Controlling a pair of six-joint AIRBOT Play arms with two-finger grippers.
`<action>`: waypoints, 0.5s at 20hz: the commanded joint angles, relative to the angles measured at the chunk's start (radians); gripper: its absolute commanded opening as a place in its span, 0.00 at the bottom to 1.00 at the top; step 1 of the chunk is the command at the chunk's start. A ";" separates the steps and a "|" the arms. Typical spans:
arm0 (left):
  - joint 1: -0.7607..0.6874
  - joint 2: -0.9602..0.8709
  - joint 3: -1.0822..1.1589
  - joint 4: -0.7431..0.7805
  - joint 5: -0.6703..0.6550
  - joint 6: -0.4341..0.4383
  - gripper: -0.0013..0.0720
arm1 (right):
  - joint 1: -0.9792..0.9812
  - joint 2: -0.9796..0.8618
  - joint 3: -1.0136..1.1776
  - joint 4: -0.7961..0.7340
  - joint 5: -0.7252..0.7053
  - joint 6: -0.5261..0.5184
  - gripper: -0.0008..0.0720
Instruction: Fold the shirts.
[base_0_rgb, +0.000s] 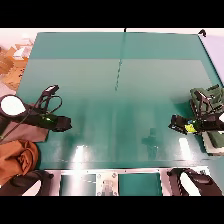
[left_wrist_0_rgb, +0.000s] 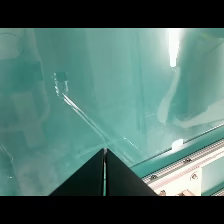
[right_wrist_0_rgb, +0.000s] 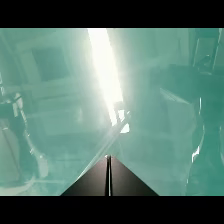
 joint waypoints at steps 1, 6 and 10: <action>0.000 0.001 0.000 0.001 0.000 0.000 0.05 | 0.001 0.001 -0.001 0.000 0.001 0.001 0.03; 0.000 0.001 0.000 0.293 0.003 -0.077 0.67 | 0.001 0.001 -0.001 0.000 0.001 0.001 0.03; 0.005 -0.006 -0.033 0.776 0.076 -0.217 0.98 | 0.001 0.001 -0.001 0.000 0.001 0.000 0.03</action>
